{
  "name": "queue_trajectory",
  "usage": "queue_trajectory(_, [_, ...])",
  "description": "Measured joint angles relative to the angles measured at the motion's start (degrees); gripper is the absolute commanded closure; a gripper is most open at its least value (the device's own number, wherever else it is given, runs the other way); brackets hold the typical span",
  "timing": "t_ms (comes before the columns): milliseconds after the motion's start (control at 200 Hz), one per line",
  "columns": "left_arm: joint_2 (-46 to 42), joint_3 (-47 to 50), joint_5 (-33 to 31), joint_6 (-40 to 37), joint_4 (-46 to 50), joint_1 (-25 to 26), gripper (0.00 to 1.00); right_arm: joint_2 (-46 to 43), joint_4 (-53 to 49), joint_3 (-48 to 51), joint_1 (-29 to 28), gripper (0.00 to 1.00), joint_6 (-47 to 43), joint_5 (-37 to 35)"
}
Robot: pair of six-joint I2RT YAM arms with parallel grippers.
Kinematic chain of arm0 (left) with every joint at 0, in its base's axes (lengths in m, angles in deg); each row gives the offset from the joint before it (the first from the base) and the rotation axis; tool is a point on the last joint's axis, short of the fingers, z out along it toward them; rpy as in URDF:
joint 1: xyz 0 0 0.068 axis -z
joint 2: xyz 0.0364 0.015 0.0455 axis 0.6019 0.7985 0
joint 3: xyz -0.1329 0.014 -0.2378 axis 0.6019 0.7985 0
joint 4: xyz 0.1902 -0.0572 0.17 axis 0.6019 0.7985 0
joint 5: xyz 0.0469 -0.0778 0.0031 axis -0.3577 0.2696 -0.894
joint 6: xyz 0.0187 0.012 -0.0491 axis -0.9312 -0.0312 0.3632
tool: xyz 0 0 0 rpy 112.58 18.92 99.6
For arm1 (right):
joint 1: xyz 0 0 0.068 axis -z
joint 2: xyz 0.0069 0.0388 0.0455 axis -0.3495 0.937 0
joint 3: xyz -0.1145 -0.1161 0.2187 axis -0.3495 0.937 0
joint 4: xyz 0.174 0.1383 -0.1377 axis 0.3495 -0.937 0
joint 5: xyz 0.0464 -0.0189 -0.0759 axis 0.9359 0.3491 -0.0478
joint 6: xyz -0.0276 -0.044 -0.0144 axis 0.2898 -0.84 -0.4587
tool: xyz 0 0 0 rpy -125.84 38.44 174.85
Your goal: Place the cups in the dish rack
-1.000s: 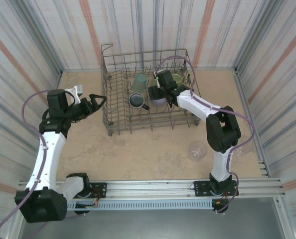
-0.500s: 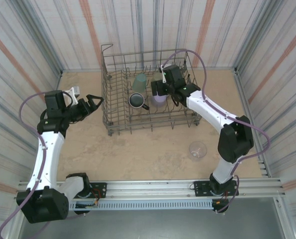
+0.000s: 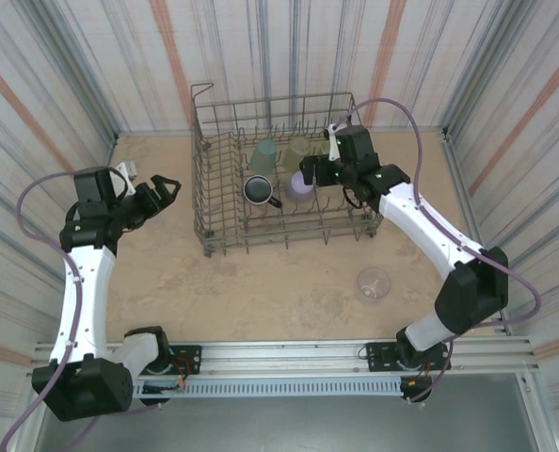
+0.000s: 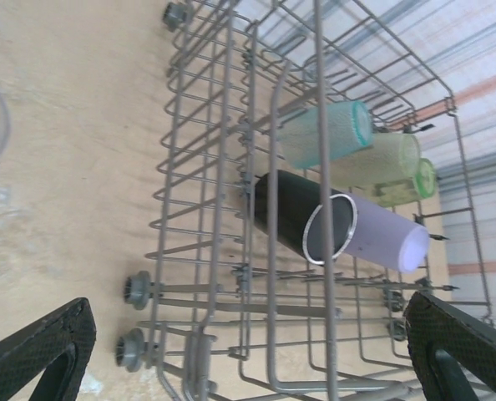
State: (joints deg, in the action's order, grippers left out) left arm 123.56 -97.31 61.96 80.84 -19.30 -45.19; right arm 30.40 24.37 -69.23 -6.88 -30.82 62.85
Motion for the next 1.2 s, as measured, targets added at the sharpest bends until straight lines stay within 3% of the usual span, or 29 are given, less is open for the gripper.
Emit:
queue_trajectory(225, [2.4,-1.3,-5.8,-2.1,3.1,-0.9,0.01,-7.4,-0.2,5.7,2.5,0.01,2.1,3.1])
queue_trajectory(561, [8.8,-2.0,-8.4,-3.7,3.5,-0.9,0.05,-14.3,-1.7,13.0,3.7,0.01,4.5,5.9])
queue_trajectory(1202, [28.9,-12.2,-15.5,-8.5,2.9,-1.5,0.13,-24.3,-1.6,22.3,4.1,0.01,8.8,8.5])
